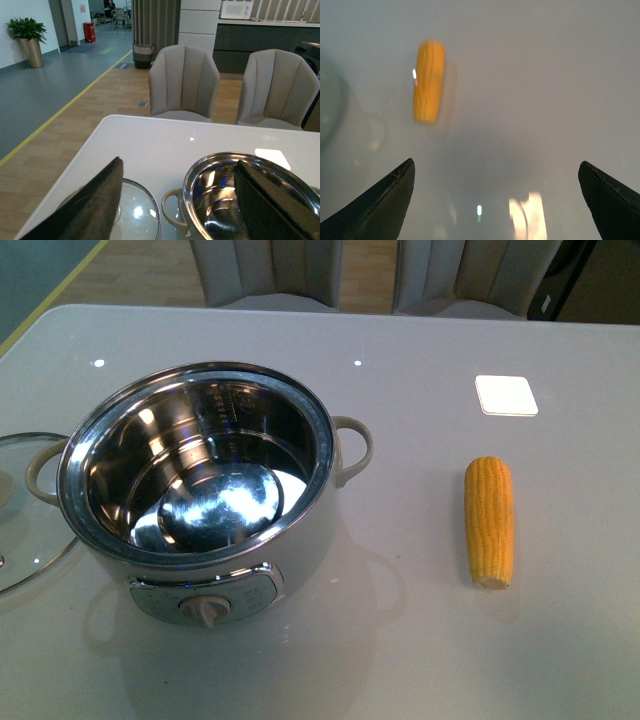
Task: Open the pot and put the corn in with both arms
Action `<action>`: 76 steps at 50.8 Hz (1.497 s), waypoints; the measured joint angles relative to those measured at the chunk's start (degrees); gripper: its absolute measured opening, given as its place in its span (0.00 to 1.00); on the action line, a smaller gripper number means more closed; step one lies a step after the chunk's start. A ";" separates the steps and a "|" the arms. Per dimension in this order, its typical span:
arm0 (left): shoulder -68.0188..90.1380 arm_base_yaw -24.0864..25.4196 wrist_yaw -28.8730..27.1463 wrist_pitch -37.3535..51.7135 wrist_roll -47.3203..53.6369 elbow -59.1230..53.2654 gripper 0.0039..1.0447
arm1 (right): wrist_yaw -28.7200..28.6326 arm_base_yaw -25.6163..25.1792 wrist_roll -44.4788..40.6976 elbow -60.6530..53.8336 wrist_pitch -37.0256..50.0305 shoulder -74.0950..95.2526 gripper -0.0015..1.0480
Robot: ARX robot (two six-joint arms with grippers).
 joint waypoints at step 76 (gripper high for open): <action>0.00 0.00 -0.02 0.00 0.02 0.00 0.94 | -2.45 10.21 5.27 44.33 31.54 101.85 0.85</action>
